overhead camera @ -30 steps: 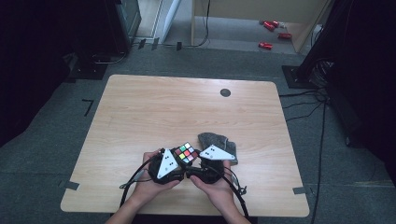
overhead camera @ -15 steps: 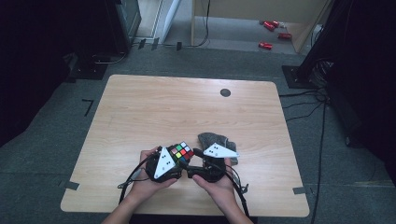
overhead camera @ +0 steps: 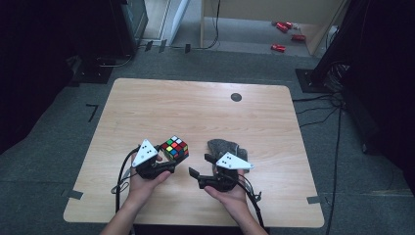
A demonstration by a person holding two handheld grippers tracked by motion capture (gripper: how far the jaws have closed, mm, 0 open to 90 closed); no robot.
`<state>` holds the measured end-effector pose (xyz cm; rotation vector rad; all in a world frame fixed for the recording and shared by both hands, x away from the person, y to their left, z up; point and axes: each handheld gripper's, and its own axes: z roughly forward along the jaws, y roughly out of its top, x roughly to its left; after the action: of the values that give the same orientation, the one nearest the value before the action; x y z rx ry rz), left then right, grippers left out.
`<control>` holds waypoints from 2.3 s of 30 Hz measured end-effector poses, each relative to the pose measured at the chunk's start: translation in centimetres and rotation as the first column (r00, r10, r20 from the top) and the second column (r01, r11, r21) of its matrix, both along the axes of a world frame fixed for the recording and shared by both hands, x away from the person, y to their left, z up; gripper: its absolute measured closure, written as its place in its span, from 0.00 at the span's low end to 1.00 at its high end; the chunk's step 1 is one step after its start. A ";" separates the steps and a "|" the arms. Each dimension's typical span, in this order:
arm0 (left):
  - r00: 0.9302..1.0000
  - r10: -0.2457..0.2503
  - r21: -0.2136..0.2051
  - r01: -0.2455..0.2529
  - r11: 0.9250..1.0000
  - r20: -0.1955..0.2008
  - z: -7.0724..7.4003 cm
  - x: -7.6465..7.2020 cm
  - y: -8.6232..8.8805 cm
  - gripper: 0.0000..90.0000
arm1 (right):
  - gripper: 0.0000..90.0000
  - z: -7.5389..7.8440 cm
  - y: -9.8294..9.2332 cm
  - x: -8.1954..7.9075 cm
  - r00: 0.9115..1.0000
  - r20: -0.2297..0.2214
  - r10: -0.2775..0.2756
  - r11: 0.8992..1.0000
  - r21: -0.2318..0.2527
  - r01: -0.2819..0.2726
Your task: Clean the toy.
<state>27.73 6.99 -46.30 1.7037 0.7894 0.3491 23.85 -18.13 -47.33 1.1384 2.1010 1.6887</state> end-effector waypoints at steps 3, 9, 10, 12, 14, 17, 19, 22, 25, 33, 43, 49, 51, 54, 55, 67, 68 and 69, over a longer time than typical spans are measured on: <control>1.000 -0.021 -0.019 0.020 1.000 -0.005 0.4 -0.3 -0.5 0.38 | 0.21 -0.4 0.8 -0.1 1.000 0.001 -0.003 1.000 -0.020 0.003; 0.998 -0.049 -0.031 0.048 0.998 -0.032 0.5 -0.8 -1.6 0.38 | 0.17 -0.6 1.7 -0.6 1.000 0.027 0.001 0.999 -0.045 0.000; 0.998 -0.053 -0.028 0.052 0.998 -0.035 0.4 -0.9 -1.8 0.38 | 0.17 -0.5 1.8 -0.7 0.999 0.035 -0.005 0.999 -0.045 0.007; 0.997 -0.066 -0.028 0.065 0.998 -0.039 0.4 -1.0 -2.2 0.38 | 0.18 -0.4 1.9 -0.8 0.999 0.050 -0.010 0.999 -0.050 0.012; 0.996 -0.080 -0.041 0.078 0.996 -0.043 0.4 -1.2 -2.5 0.38 | 0.18 -0.4 2.1 -1.0 0.997 0.071 -0.017 0.998 -0.065 0.022; 0.994 -0.096 -0.052 0.093 0.994 -0.048 0.5 -1.5 -2.8 0.38 | 0.19 -0.4 2.3 -1.3 0.994 0.101 -0.031 0.996 -0.078 0.039; 0.993 -0.104 -0.055 0.101 0.993 -0.053 0.4 -1.5 -3.0 0.38 | 0.24 -0.3 2.3 -1.5 0.990 0.131 -0.049 0.996 -0.072 0.059; 0.993 -0.107 -0.060 0.104 0.993 -0.056 0.4 -1.5 -3.0 0.38 | 0.36 -0.3 2.3 -1.8 0.985 0.160 -0.070 0.993 -0.080 0.084; 0.993 -0.109 -0.064 0.105 0.992 -0.056 0.3 -1.5 -2.9 0.38 | 0.37 -0.3 2.4 -2.0 0.980 0.180 -0.080 0.990 -0.097 0.098; 0.991 -0.130 -0.098 0.126 0.987 -0.033 0.4 -1.1 -2.2 0.33 | 0.38 -0.3 2.4 -2.0 0.978 0.190 -0.089 0.984 -0.138 0.116; 0.993 -0.094 -0.093 0.100 0.991 0.066 1.0 -0.6 -0.1 0.32 | 0.38 0.2 -0.2 -0.5 0.978 0.128 -0.167 0.976 -0.122 0.182; 0.988 -0.105 0.023 0.103 0.994 0.109 0.2 -0.3 -0.2 0.30 | 0.38 1.1 -2.0 0.2 0.978 0.091 -0.185 0.976 -0.101 0.194; 0.985 -0.110 0.067 0.101 0.993 0.135 -0.2 -0.3 -0.5 0.30 | 0.38 1.3 -2.2 0.3 0.978 0.087 -0.191 0.975 -0.100 0.199; 0.975 -0.119 0.134 0.094 0.986 0.188 -0.7 -0.4 -0.9 0.30 | 0.38 1.7 -2.4 0.3 0.980 0.074 -0.183 0.977 -0.093 0.190; 0.970 -0.127 0.146 0.098 0.984 0.205 -0.9 -0.5 -1.1 0.30 | 0.38 1.8 -2.4 0.3 0.982 0.067 -0.176 0.979 -0.095 0.182; 0.926 -0.181 0.298 0.080 0.951 0.330 -2.0 -1.4 -2.6 0.23 | 0.38 2.4 -1.4 0.0 0.995 0.012 -0.094 0.989 -0.115 0.095; 0.922 -0.186 0.306 0.079 0.949 0.339 -2.0 -1.5 -2.7 0.23 | 0.38 2.4 -1.4 0.0 0.996 0.004 -0.090 0.989 -0.114 0.090; 0.918 -0.191 0.316 0.077 0.946 0.348 -2.1 -1.6 -2.8 0.23 | 0.38 2.4 -1.3 0.0 0.996 -0.005 -0.086 0.990 -0.112 0.085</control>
<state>26.15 4.15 -48.37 1.8806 0.3438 0.7030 23.85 -19.43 -44.97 1.1879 2.0917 1.5109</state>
